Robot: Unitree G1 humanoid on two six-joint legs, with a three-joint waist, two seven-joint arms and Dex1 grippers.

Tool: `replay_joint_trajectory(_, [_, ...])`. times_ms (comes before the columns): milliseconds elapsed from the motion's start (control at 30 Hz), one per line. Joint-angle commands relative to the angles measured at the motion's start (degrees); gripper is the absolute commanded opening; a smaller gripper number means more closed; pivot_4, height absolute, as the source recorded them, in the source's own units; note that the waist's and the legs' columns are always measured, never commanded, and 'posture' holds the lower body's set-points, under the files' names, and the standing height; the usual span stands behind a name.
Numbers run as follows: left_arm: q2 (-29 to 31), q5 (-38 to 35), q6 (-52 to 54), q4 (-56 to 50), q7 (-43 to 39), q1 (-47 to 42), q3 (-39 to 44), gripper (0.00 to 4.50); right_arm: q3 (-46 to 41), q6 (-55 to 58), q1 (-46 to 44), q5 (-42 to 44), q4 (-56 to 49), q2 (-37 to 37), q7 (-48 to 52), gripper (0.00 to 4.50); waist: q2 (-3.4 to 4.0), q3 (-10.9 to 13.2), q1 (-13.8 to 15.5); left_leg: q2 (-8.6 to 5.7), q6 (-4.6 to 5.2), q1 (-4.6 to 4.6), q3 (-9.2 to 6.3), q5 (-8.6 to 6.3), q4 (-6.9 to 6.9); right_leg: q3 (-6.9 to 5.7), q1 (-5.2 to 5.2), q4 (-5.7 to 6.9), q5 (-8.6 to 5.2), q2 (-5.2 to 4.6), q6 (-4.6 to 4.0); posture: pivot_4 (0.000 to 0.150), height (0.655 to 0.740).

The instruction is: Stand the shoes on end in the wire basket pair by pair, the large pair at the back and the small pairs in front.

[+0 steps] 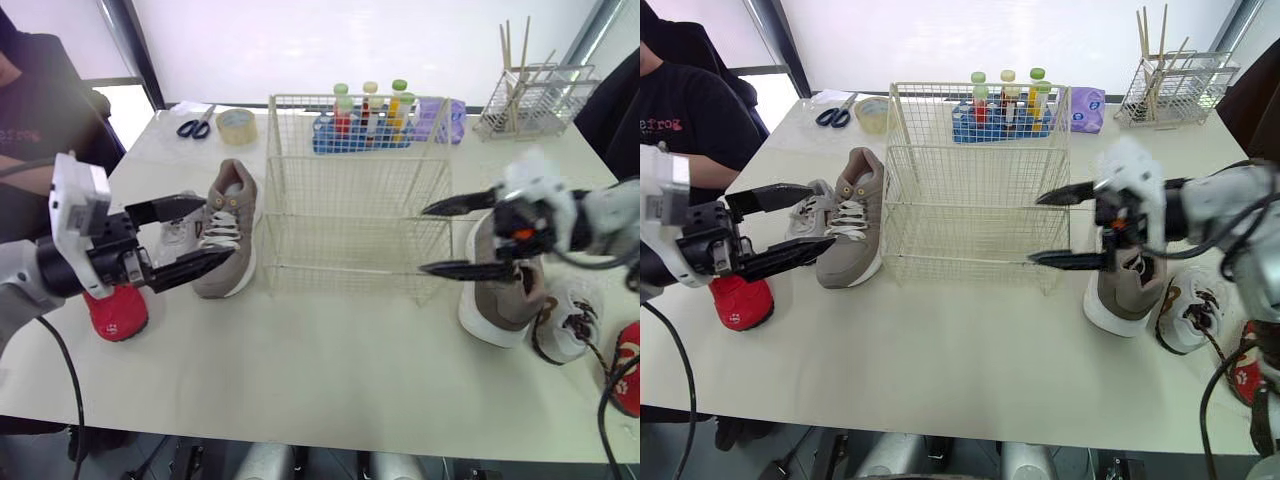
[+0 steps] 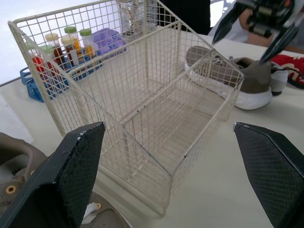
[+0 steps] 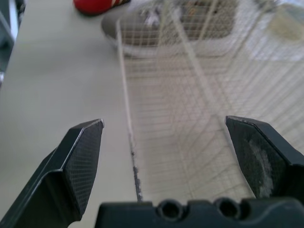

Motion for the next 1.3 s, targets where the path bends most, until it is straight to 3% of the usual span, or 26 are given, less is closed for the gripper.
replay_joint_trajectory(33, [-0.4,0.6,-2.0,1.0,-0.6,-1.4,-0.4,4.48,-7.2,5.2,3.3,4.3,-2.6,-1.0,-3.5,4.50,0.00,0.0,0.2,0.00,0.01,0.00,0.00,-0.01,0.00,0.00,0.01,0.00,0.00,0.00,0.00,0.150,0.7400])
replay_joint_trajectory(300, [-5.3,6.1,-7.4,10.0,-5.4,-12.2,-12.4,4.48,-21.1,16.6,19.0,4.7,-14.7,-1.5,-15.8,4.50,-0.02,0.0,1.9,-0.02,0.02,0.00,0.01,-0.01,0.04,0.00,0.05,-0.02,0.00,-0.02,-0.01,0.150,0.7400])
replay_joint_trajectory(433, [-8.2,9.1,-9.1,14.6,-8.3,-17.4,-17.3,4.48,-25.9,15.9,22.7,7.6,-18.6,-0.6,-14.6,4.50,-0.03,0.0,1.9,-0.01,0.01,0.00,0.02,0.00,0.05,0.00,0.04,-0.02,0.01,-0.01,0.01,0.150,0.7400])
replay_joint_trajectory(700, [-11.1,13.1,-11.0,20.2,-11.9,-24.1,-21.3,4.48,-16.1,4.7,18.9,6.5,-15.9,-5.7,-6.6,4.50,-0.08,0.0,1.7,0.00,0.00,0.01,0.03,0.02,0.08,-0.01,0.07,-0.01,0.02,0.00,0.01,0.150,0.7400])
replay_joint_trajectory(800, [-11.5,12.6,-9.9,18.3,-11.0,-24.3,-21.3,4.48,-11.8,2.2,18.9,1.8,-13.7,-6.8,-8.9,4.50,-0.21,-0.1,1.4,0.00,-0.03,0.01,0.03,0.04,0.08,-0.01,0.10,-0.07,0.01,0.00,0.01,0.150,0.7400])
replay_joint_trajectory(867, [-11.8,12.0,-9.3,16.9,-10.1,-23.8,-20.8,4.48,-11.9,0.9,19.6,-1.4,-12.9,-5.2,-13.2,4.50,-0.23,0.0,1.4,0.00,-0.23,0.00,0.03,0.16,0.08,-0.01,0.11,-0.11,0.02,0.00,0.01,0.150,0.7400])
replay_joint_trajectory(1000, [-12.2,11.4,-8.1,15.2,-8.8,-22.2,-20.4,4.48,-20.2,9.9,22.3,0.7,-18.1,0.9,-24.1,4.50,-0.23,-0.1,1.7,0.00,-0.25,-0.02,0.03,0.17,0.06,-0.01,0.07,-0.10,0.02,-0.01,0.02,0.150,0.7400])
replay_joint_trajectory(1200, [-14.8,12.1,-8.4,16.5,-9.4,-22.5,-22.4,4.48,-31.1,25.2,28.9,3.4,-38.8,17.1,-44.0,4.50,-0.31,-0.1,2.2,0.00,-0.28,-0.02,-0.02,0.19,0.08,0.00,0.05,-0.02,0.02,0.03,0.02,0.150,0.7400])
replay_joint_trajectory(1300, [-16.6,13.6,-9.3,18.3,-10.2,-24.2,-24.0,4.48,-31.5,21.3,36.7,8.7,-42.0,20.0,-54.9,4.50,-0.32,-0.2,2.3,-0.01,-0.27,-0.01,-0.03,0.19,0.10,0.00,0.08,-0.01,0.02,0.02,0.02,0.150,0.7400])
